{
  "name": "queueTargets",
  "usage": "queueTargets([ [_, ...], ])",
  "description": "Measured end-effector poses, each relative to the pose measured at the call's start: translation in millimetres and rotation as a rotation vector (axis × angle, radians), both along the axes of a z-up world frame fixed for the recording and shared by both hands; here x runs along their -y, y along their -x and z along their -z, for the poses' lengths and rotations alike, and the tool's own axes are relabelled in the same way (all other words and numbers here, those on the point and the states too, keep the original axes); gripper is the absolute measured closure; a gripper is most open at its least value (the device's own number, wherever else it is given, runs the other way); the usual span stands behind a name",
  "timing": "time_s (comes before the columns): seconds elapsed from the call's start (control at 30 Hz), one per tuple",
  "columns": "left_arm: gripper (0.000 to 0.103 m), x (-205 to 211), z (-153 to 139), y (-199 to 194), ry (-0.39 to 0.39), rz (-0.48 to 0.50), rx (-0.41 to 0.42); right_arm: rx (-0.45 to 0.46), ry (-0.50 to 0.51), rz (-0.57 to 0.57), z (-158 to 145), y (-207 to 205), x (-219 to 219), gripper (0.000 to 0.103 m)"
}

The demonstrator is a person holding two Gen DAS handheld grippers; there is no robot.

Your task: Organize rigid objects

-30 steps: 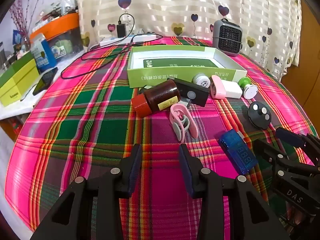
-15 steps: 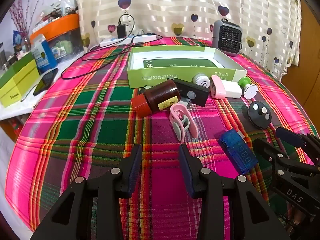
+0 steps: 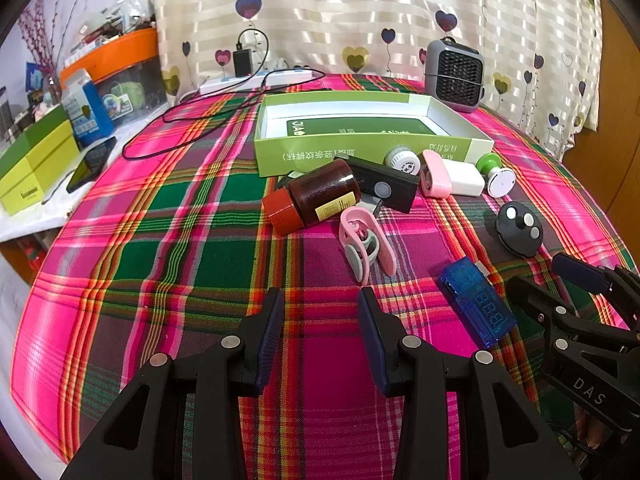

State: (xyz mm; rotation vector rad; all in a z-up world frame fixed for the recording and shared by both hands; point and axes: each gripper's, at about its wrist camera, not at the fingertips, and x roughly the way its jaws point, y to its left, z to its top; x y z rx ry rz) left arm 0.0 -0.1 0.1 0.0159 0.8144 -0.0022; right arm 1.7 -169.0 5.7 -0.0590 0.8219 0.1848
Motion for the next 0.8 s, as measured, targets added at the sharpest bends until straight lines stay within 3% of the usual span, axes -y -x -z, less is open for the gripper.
queueTargets([
  [0.8,0.066,0.0,0.0,0.1,-0.005,0.0,0.0,0.001,0.0,0.001,-0.3,-1.9,-2.1,0.04],
])
